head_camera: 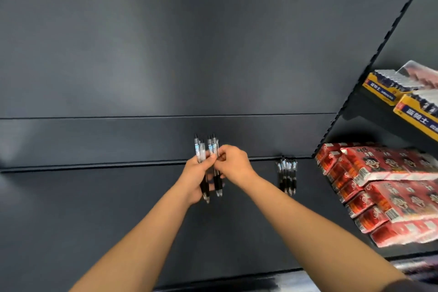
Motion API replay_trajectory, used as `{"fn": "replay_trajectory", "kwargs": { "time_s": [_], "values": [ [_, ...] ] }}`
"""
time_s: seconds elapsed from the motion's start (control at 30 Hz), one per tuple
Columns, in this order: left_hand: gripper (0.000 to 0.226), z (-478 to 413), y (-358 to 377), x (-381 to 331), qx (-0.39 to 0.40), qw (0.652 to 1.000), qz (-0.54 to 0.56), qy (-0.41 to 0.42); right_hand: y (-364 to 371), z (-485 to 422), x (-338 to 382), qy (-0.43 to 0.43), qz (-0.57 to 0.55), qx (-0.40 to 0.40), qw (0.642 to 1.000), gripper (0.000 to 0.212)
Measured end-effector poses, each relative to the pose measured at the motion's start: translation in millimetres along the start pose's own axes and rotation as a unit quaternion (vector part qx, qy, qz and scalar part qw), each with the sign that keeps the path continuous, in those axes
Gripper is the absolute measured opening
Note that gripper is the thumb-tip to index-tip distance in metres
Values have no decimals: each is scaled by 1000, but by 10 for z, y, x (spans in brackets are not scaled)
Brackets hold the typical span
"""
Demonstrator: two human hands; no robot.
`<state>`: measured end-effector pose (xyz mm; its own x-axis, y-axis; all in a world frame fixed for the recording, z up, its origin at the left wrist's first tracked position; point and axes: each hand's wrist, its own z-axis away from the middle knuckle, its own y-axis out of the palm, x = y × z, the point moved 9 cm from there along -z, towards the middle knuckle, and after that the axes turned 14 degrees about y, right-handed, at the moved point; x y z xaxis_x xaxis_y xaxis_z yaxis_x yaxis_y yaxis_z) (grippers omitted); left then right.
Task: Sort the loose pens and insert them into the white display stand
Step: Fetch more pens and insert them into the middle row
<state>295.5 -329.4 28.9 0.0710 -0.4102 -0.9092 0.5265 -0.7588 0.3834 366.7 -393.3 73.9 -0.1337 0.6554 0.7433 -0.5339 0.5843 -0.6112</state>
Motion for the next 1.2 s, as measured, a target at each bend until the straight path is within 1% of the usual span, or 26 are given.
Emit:
{"fn": "replay_trajectory", "kwargs": {
  "time_s": [0.07, 0.13, 0.2, 0.27, 0.4, 0.47, 0.57, 0.6, 0.63, 0.7, 0.77, 0.9, 0.93, 1.03, 1.13, 1.2],
  "values": [
    [6, 192, -188, -100, -32, 999, -11, 17, 182, 209, 162, -27, 11, 40, 999, 9],
    [8, 408, -408, -179, -70, 996, -26, 45, 411, 422, 261, -40, -10, 108, 993, 16],
    [8, 718, -669, -238, -114, 990, -41, 78, 666, 648, 315, -32, -46, 177, 983, 20],
    [8, 1103, -971, -299, -160, 979, -65, 110, 952, 881, 364, -21, -63, 218, 974, 17],
    [7, 1887, -1623, -472, -247, 950, -122, 149, 1514, 1400, 640, -42, -78, 254, 963, 13],
    [6, 2230, -1893, -603, -272, 937, -145, 165, 1757, 1648, 823, -56, -111, 270, 955, 6],
    [7, 2726, -2300, -844, -314, 915, -153, 202, 2138, 2033, 1220, -99, -133, 301, 939, 12],
    [7, 2866, -2425, -910, -328, 908, -154, 210, 2258, 2142, 1339, -104, -137, 311, 935, 9],
    [7, 2982, -2540, -959, -338, 903, -155, 213, 2363, 2239, 1449, -108, -146, 321, 929, 5],
    [5, 3235, -2813, -1076, -349, 896, -163, 222, 2642, 2443, 1696, -114, -159, 336, 921, 16],
    [10, 3497, -3125, -1210, -358, 888, -172, 232, 2993, 2677, 1960, -116, -170, 365, 908, 21],
    [7, 4117, -3881, -1566, -403, 861, -183, 249, 3823, 3189, 2470, -106, -194, 418, 881, 15],
    [9, 4250, -4053, -1677, -411, 855, -188, 254, 4010, 3314, 2592, -107, -193, 427, 877, 15],
    [13, 4543, -4496, -1975, -415, 847, -195, 267, 4440, 3599, 2936, -113, -202, 438, 868, 17],
    [7, 4660, -4906, -2156, -423, 844, -209, 256, 4700, 3721, 3220, -123, -201, 444, 864, 13],
    [6, 4693, -5184, -2245, -443, 832, -216, 254, 4834, 3720, 3389, -132, -196, 440, 866, 11]
  ]
}}
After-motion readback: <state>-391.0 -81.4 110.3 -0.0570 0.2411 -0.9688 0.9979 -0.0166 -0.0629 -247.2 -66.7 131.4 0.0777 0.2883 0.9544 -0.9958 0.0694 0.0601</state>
